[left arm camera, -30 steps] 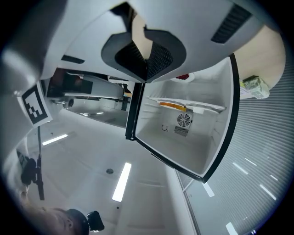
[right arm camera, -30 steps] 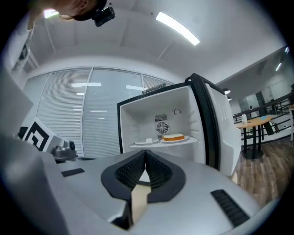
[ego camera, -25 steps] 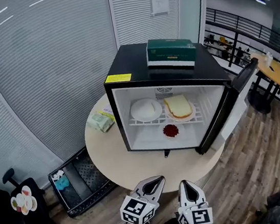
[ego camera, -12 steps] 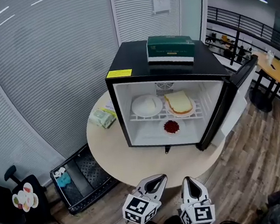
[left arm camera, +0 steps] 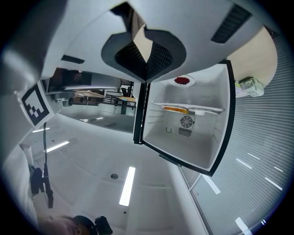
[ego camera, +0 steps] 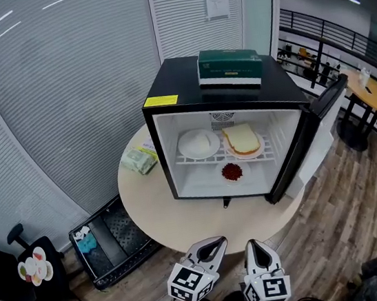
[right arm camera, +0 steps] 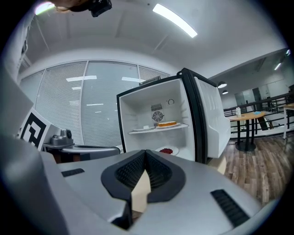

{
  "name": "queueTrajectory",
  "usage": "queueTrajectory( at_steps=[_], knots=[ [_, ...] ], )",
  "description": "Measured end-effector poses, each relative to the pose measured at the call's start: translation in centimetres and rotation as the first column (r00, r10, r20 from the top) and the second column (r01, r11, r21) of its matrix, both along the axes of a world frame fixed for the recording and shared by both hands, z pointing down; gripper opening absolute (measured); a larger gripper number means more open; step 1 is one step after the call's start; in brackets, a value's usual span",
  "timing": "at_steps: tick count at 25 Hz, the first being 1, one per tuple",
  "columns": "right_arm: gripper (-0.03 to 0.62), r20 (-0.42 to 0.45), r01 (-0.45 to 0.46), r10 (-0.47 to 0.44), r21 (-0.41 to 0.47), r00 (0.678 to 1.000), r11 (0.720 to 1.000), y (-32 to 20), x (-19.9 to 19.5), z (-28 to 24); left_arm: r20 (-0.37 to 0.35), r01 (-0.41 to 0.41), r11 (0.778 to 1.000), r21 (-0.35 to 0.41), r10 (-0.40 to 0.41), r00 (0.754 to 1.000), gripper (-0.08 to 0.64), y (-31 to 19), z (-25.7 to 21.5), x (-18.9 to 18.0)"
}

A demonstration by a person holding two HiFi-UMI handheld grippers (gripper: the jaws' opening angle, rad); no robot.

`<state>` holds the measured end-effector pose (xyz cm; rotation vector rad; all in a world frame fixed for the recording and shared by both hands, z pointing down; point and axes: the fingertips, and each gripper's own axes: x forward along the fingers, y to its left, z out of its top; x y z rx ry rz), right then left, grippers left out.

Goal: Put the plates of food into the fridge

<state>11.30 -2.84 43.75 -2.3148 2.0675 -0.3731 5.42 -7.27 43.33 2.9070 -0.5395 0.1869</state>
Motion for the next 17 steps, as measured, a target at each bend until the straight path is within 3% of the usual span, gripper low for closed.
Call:
queueTrajectory(
  at_steps=[17],
  knots=[
    [0.008,0.021,0.0,0.0,-0.012,1.0,1.0,-0.52,0.24,0.47,0.015,0.01,1.0,-0.006,-0.01,1.0,0.005,-0.57,0.41,-0.11]
  ],
)
